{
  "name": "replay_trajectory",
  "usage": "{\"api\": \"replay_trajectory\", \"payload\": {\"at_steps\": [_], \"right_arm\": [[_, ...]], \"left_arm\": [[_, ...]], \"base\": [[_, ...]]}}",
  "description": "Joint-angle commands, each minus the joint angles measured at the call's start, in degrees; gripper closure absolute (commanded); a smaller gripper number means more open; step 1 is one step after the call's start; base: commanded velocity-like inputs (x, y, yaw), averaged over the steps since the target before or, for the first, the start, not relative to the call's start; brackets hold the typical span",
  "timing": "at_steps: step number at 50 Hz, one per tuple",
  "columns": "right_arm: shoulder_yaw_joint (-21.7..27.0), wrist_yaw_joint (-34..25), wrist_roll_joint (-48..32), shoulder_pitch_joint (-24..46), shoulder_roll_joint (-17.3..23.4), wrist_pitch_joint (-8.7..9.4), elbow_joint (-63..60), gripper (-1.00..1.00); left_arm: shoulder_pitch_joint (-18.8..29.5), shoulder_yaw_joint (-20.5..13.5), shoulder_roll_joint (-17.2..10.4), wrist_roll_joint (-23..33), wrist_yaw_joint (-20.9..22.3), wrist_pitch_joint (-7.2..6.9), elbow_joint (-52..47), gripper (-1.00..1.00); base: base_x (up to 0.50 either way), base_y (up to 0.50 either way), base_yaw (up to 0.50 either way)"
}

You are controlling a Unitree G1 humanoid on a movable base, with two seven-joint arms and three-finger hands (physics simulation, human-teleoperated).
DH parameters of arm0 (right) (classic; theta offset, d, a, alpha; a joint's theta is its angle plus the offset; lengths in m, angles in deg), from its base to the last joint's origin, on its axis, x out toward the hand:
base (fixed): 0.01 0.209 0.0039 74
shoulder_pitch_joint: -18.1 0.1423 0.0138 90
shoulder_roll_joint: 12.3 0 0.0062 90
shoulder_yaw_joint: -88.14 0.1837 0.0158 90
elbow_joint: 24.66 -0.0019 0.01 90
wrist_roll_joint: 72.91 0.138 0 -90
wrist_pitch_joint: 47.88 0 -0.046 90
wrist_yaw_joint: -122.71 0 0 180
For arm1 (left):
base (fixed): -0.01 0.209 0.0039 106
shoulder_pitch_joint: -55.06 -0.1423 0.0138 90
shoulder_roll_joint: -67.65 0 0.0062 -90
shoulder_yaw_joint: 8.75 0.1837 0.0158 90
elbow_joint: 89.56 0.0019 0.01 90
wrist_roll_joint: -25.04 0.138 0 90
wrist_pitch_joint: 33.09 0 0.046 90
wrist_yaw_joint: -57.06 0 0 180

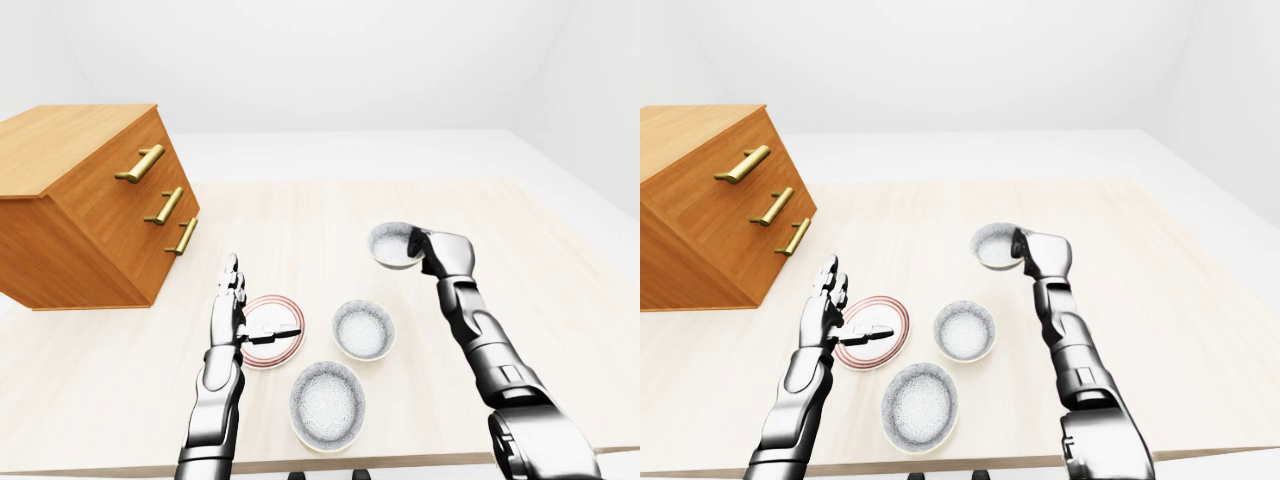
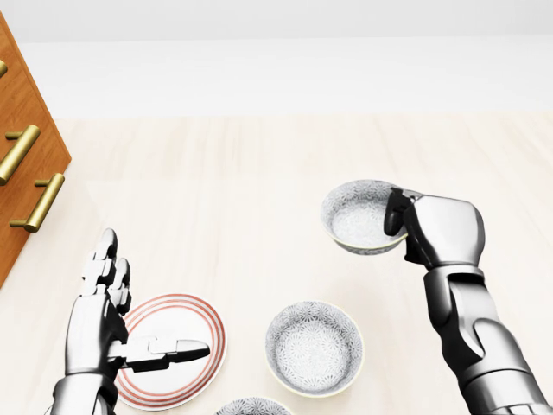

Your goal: Stack the bowl at the front on the bowl in the middle.

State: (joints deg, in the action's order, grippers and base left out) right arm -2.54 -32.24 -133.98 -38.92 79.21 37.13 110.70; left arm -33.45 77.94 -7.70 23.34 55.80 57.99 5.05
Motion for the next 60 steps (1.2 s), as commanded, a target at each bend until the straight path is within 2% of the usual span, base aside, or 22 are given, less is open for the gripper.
{"api": "replay_trajectory", "payload": {"at_steps": [1,5,9,12,17,22,23,31,40,43,60], "right_arm": [[5.4,-16.6,18.9,-13.0,-5.0,-0.01,-31.3,1.0],[5.6,-22.7,21.9,-18.1,-7.2,-0.01,-43.2,1.0],[5.3,-24.9,22.2,-22.0,-8.6,-0.01,-49.0,1.0],[5.1,-24.9,21.8,-26.1,-9.4,-0.01,-50.6,1.0],[5.3,-24.6,21.1,-29.6,-10.0,-0.01,-51.6,1.0],[5.5,-24.5,20.7,-30.1,-10.0,-0.01,-51.6,1.0],[6.2,-23.6,20.0,-32.5,-9.7,-0.01,-52.1,1.0],[6.7,-21.5,18.2,-34.4,-10.0,-0.01,-49.6,1.0],[5.0,-19.2,16.4,-35.3,-10.7,-0.01,-46.9,1.0],[4.0,-17.9,15.4,-35.2,-10.9,-0.01,-44.9,1.0],[1.7,-15.8,14.6,-34.4,-11.1,-0.01,-40.4,1.0]], "left_arm": [[0.1,0.0,0.0,0.0,-0.1,-0.32,-0.3,-1.0],[-0.2,0.1,0.1,0.0,-0.1,-0.34,-0.6,-1.0],[-0.1,0.0,0.0,-0.1,0.0,-0.15,-0.3,-1.0],[-0.1,0.0,0.0,-0.1,0.0,0.1,-0.1,-1.0],[-0.1,0.0,0.0,0.0,-0.1,0.08,-0.2,-1.0],[-0.1,0.0,0.0,0.0,-0.1,0.08,-0.2,-1.0],[-0.1,0.0,0.1,0.0,-0.1,0.23,0.0,-1.0],[-0.3,0.1,0.1,-0.1,-0.1,-0.54,-0.9,-1.0],[-0.2,0.0,0.1,-0.1,-0.1,-0.42,-0.8,-1.0],[-0.1,0.0,0.1,-0.2,-0.1,0.03,-0.2,-1.0],[-0.3,0.1,0.1,-0.1,-0.1,-0.35,-0.8,-1.0]], "base": [[0.0,0.0,0.0],[0.0,0.0,0.0],[0.0,0.0,0.0],[0.0,0.0,0.0],[0.0,0.0,0.0],[0.0,0.0,0.0],[0.0,0.0,0.0],[0.0,0.0,0.0],[0.0,0.0,0.0],[0.0,0.0,0.0],[0.0,0.0,0.0]]}}
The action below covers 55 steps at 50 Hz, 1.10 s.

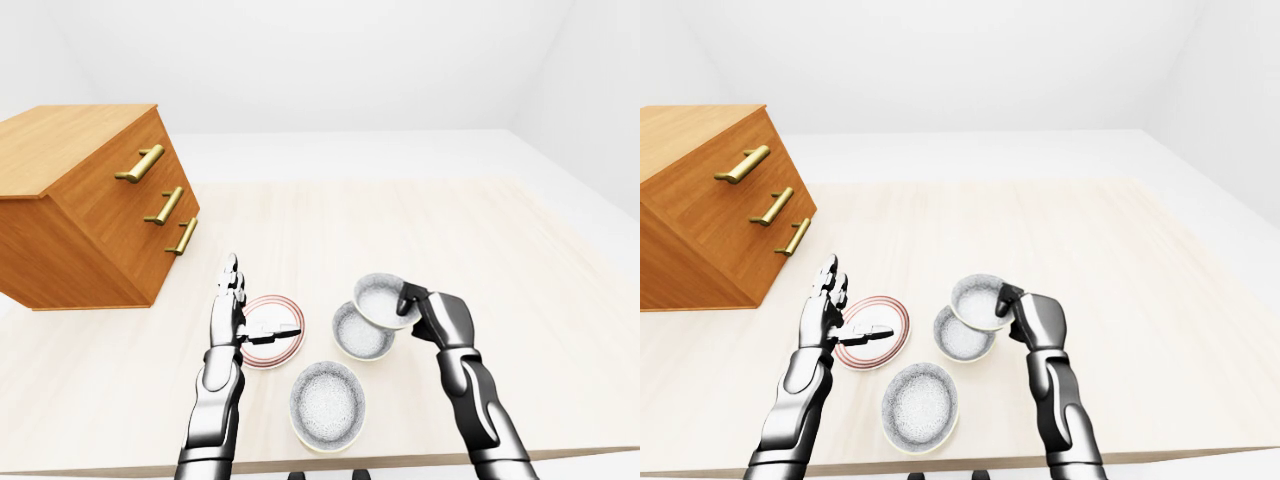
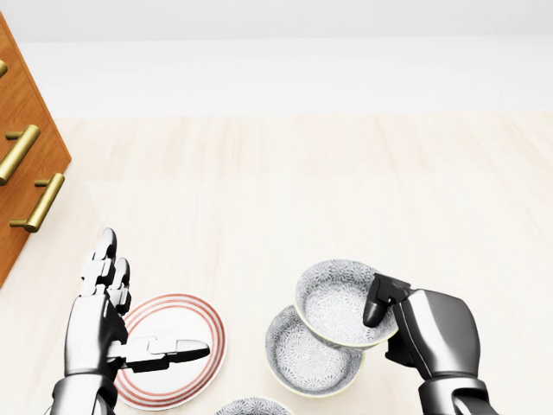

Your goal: Stack the bowl at the front on the bowl in the middle.

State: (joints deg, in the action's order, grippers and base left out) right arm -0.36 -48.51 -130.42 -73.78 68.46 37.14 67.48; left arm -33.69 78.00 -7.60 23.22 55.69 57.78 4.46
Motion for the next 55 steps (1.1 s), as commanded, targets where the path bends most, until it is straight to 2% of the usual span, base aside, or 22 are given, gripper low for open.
{"api": "replay_trajectory", "payload": {"at_steps": [1,6,8,11,14,18,23,27,31,34,44,46,48,55], "right_arm": [[-0.6,0.7,10.9,0.5,-0.3,-0.02,3.2,1.0],[-0.8,0.5,11.0,0.4,-0.5,-0.02,2.6,1.0],[-0.9,1.1,10.6,0.6,-0.4,-0.02,3.0,1.0],[-1.1,1.7,10.2,0.8,-0.5,-0.02,3.3,1.0],[-1.2,1.8,10.2,0.8,-0.6,-0.02,3.1,1.0],[-1.3,1.8,10.4,0.7,-0.7,-0.02,2.5,1.0],[-1.6,1.1,11.3,-0.1,-1.0,-0.02,1.0,1.0],[-1.9,0.0,12.0,-1.2,-1.3,-0.02,-0.4,1.0],[-2.1,-0.4,12.2,-2.0,-1.4,-0.02,-0.8,1.0],[-2.3,-1.0,12.5,-2.9,-1.6,-0.02,-1.8,1.0],[-2.5,-1.0,12.3,-4.1,-1.9,-0.02,-2.4,1.0],[-2.5,-0.4,12.0,-4.0,-1.8,-0.02,-1.7,1.0],[-2.5,-0.5,11.9,-3.9,-1.8,-0.02,-1.6,1.0],[-2.4,1.8,9.9,-2.8,-1.5,-0.02,1.2,1.0]], "left_arm": [[0.1,0.0,0.0,0.0,0.0,0.03,0.1,-1.0],[0.1,0.0,0.0,0.0,0.1,0.27,0.3,-1.0],[-0.2,0.1,0.0,0.0,0.1,-0.16,-0.5,-1.0],[0.1,0.0,0.0,0.0,0.1,0.54,0.5,-1.0],[0.0,0.0,0.0,0.1,0.1,0.55,0.5,-1.0],[-0.2,0.1,0.0,0.1,0.1,0.0,-0.3,-1.0],[0.0,0.1,0.0,0.2,0.2,0.82,0.7,-1.0],[-0.1,0.2,0.0,0.2,0.1,0.04,-0.1,-1.0],[0.2,0.0,0.0,0.1,0.2,0.95,1.1,-1.0],[0.1,0.1,0.0,0.2,0.2,0.33,0.3,-1.0],[-0.1,0.2,0.0,0.2,0.2,0.22,-0.1,-1.0],[-0.1,0.1,0.0,0.2,0.3,0.9,0.7,-1.0],[-0.2,0.2,0.0,0.2,0.2,0.39,0.1,-1.0],[-0.2,0.2,0.1,0.2,0.2,0.34,0.0,-1.0]], "base": [[0.0,0.0,0.0],[0.0,0.0,0.0],[0.0,0.0,0.0],[0.0,0.0,0.0],[0.0,0.0,0.0],[0.0,0.0,0.0],[0.0,0.0,0.0],[0.0,0.0,0.0],[0.0,0.0,0.0],[0.0,0.0,0.0],[0.0,0.0,0.0],[0.0,0.0,0.0],[0.0,0.0,0.0],[0.0,0.0,0.0]]}}
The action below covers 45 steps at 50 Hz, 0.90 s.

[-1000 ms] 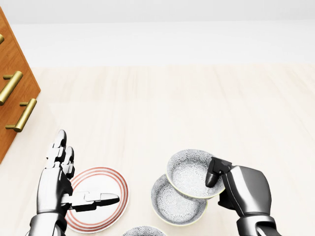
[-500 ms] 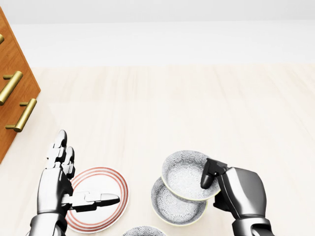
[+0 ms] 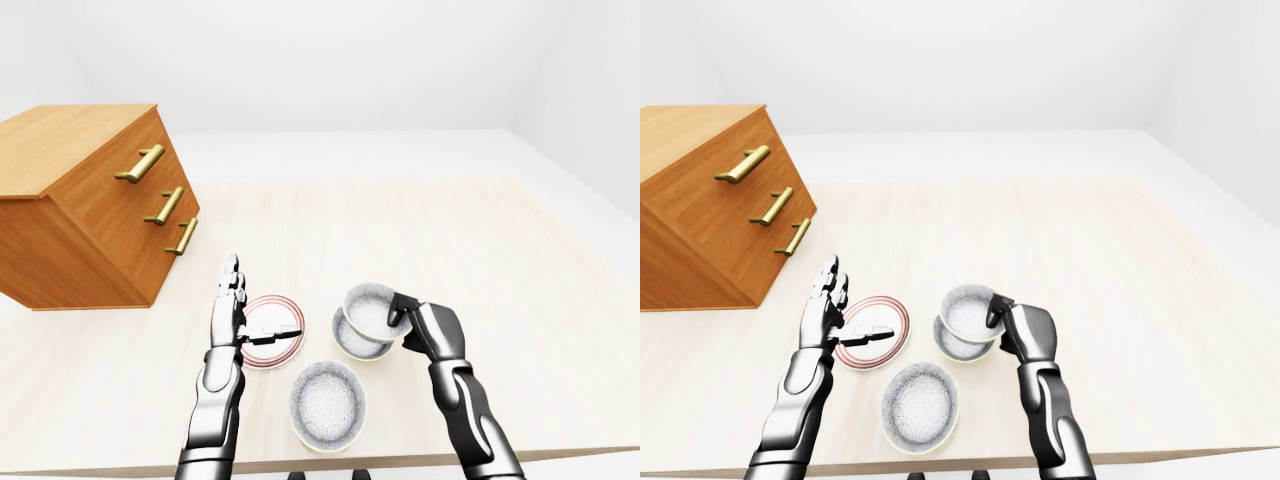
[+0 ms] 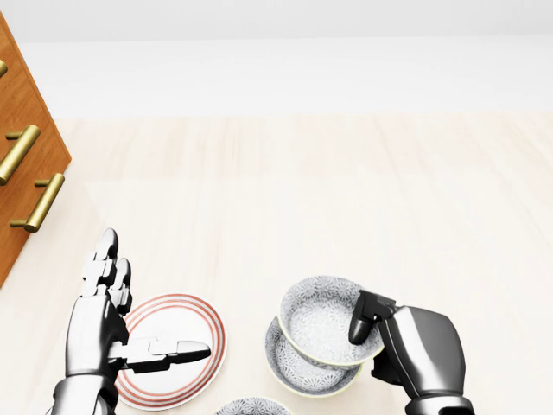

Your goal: Stack the bowl at the front on the bowl in the middle.

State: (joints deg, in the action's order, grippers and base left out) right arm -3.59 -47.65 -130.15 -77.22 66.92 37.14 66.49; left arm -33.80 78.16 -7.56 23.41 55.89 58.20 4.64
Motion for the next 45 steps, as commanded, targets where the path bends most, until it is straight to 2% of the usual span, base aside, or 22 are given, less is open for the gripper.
{"api": "replay_trajectory", "payload": {"at_steps": [1,11,16,20,26,32,36,43,45], "right_arm": [[0.8,0.9,9.6,0.7,0.1,-0.03,2.2,1.0],[0.1,3.9,6.3,2.1,0.5,-0.03,4.9,1.0],[-0.2,5.0,4.5,2.6,0.5,-0.03,4.7,1.0],[-0.6,6.0,3.3,2.8,0.7,-0.03,5.4,1.0],[-0.9,6.0,3.2,2.9,0.6,-0.03,5.3,1.0],[-1.4,6.0,3.2,2.6,0.5,-0.03,5.1,1.0],[-1.6,5.7,3.3,2.5,0.4,-0.03,4.9,1.0],[-1.8,5.3,3.9,2.0,0.3,-0.03,4.7,1.0],[-1.9,5.4,3.9,1.7,0.3,-0.03,4.7,1.0]], "left_arm": [[-0.1,0.1,0.1,0.0,0.0,-0.21,-0.3,-1.0],[0.0,0.1,0.0,0.0,0.0,-0.19,-0.2,-1.0],[0.2,0.0,0.0,0.0,0.0,0.32,0.5,-1.0],[0.1,0.0,0.0,0.0,0.0,0.03,0.1,-1.0],[0.2,0.0,0.0,-0.1,0.1,0.43,0.6,-1.0],[-0.1,0.1,0.0,-0.1,0.1,-0.1,-0.2,-1.0],[0.2,0.0,0.0,-0.1,0.1,0.32,0.4,-1.0],[0.1,0.0,0.0,-0.1,0.2,0.13,0.2,-1.0],[0.2,0.0,0.0,-0.1,0.2,0.62,0.7,-1.0]], "base": [[0.0,0.0,0.0],[0.0,0.0,0.0],[0.0,0.0,0.0],[0.0,0.0,0.0],[0.0,0.0,0.0],[0.0,0.0,0.0],[0.0,0.0,0.0],[0.0,0.0,0.0],[0.0,0.0,0.0]]}}
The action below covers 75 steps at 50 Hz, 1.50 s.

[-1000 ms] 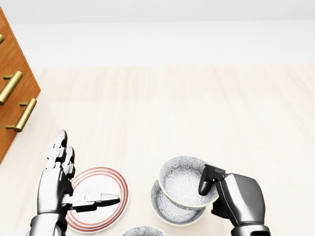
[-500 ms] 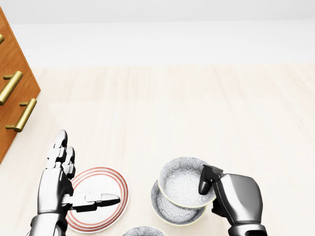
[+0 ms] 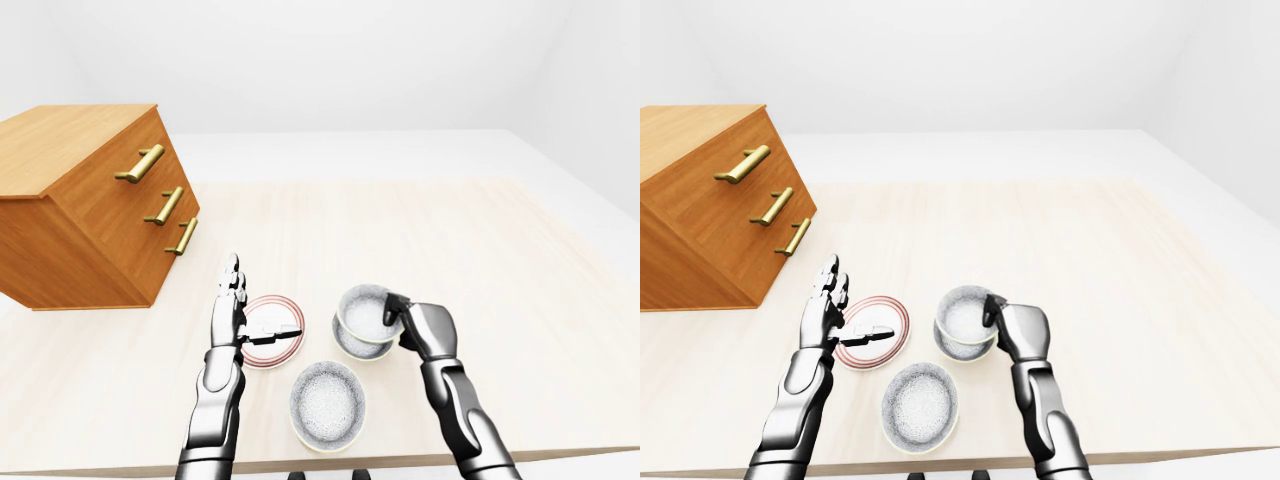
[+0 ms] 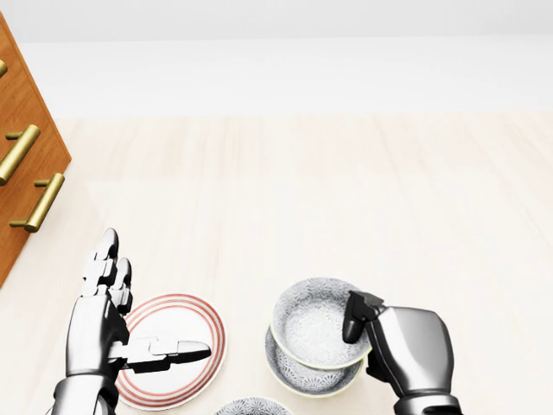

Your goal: Stack the bowl at the front on the bowl in the middle.

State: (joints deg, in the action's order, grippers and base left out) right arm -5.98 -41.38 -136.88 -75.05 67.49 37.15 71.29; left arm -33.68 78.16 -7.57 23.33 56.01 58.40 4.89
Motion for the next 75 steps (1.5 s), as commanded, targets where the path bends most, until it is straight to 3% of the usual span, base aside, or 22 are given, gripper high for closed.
{"api": "replay_trajectory", "payload": {"at_steps": [1,3,4,6,8,22,26,37,40,46,47,48,49,50,53,58,62,67,72,75], "right_arm": [[0.4,-0.7,10.6,-0.4,-0.3,-0.03,0.2,1.0],[0.3,-0.6,10.4,-0.6,-0.3,-0.03,0.3,1.0],[0.2,-0.4,10.2,-0.6,-0.3,-0.03,0.5,1.0],[0.1,-0.3,10.1,-0.9,-0.3,-0.03,0.5,1.0],[0.1,-0.4,10.1,-1.1,-0.3,-0.03,0.4,1.0],[-0.1,1.2,8.7,-0.6,-0.1,-0.03,2.0,1.0],[-0.2,0.8,8.9,-0.7,-0.2,-0.03,1.6,1.0],[-0.2,1.2,8.8,-0.4,-0.2,-0.03,1.5,1.0],[-0.2,1.4,9.0,-0.3,-0.1,-0.03,1.8,1.0],[-0.2,0.9,9.7,-0.6,-0.2,-0.03,1.5,1.0],[-0.2,0.7,9.8,-0.7,-0.2,-0.03,1.4,0.98],[-0.3,1.1,9.6,-0.6,-0.1,-0.03,1.7,0.6],[-0.2,1.1,9.6,-0.6,-0.2,-0.03,1.6,0.87],[-0.2,0.7,9.9,-0.7,-0.3,-0.03,1.4,0.97],[-0.4,-0.6,11.7,-1.4,-0.4,-0.03,-0.1,-1.0],[-0.3,-1.0,11.8,-1.7,-0.4,-0.03,-0.2,-1.0],[-0.1,-2.9,13.4,-2.0,-0.2,-0.03,-0.3,-1.0],[1.1,-4.5,14.2,-2.4,-0.1,-0.03,-2.2,-1.0],[7.0,-7.5,16.0,-0.4,1.4,-0.03,-8.7,-1.0],[10.8,-7.9,11.7,0.4,3.3,-0.03,-12.2,-1.0]], "left_arm": [[-0.1,0.0,0.0,0.0,0.0,-0.22,-0.4,-1.0],[-0.2,0.1,0.0,0.0,0.0,-0.52,-0.8,-1.0],[-0.4,0.2,0.1,0.0,-0.1,-1.37,-1.8,-1.0],[-0.1,0.0,0.0,0.0,0.1,0.0,-0.2,-1.0],[0.0,0.0,0.0,0.0,0.1,0.13,0.0,-1.0],[-0.1,0.0,0.0,-0.1,0.1,0.06,-0.2,-1.0],[-0.3,0.1,0.0,0.0,0.1,-0.61,-1.0,-1.0],[-0.1,0.0,0.0,-0.1,0.2,-0.01,-0.3,-1.0],[-0.3,0.1,0.0,-0.1,0.2,-0.7,-1.2,-1.0],[-0.4,0.1,0.1,0.0,0.3,-0.52,-1.2,-1.0],[-0.4,0.1,0.1,0.0,0.3,-0.37,-1.0,-1.0],[-0.4,0.1,0.1,0.0,0.3,-0.37,-0.9,-1.0],[-0.3,0.1,0.1,-0.1,0.3,-0.45,-1.0,-1.0],[-0.3,0.1,0.1,-0.1,0.3,-0.41,-0.9,-1.0],[-0.5,0.1,0.1,-0.1,0.3,-0.49,-1.2,-1.0],[-0.5,0.1,0.1,-0.1,0.3,-0.61,-1.3,-1.0],[-0.3,0.1,0.1,0.0,0.4,0.14,-0.4,-1.0],[-0.6,0.3,0.1,0.0,0.6,-0.45,-1.2,-1.0],[-0.6,0.4,0.1,0.1,0.7,-0.18,-1.0,-1.0],[-0.6,0.4,0.2,0.2,0.6,-0.26,-1.0,-1.0]], "base": [[0.0,0.0,0.0],[0.0,0.0,0.0],[0.0,0.0,0.0],[0.0,0.0,0.0],[0.0,0.0,0.0],[0.0,0.0,0.0],[0.0,0.0,0.0],[0.0,0.0,0.0],[0.0,0.0,0.0],[0.0,0.0,0.0],[0.0,0.0,0.0],[0.0,0.0,0.0],[0.0,0.0,0.0],[0.0,0.0,0.0],[0.0,0.0,0.0],[0.0,0.0,0.0],[0.0,0.0,0.0],[0.0,0.0,0.0],[0.0,0.0,0.0],[0.0,0.0,0.0]]}}
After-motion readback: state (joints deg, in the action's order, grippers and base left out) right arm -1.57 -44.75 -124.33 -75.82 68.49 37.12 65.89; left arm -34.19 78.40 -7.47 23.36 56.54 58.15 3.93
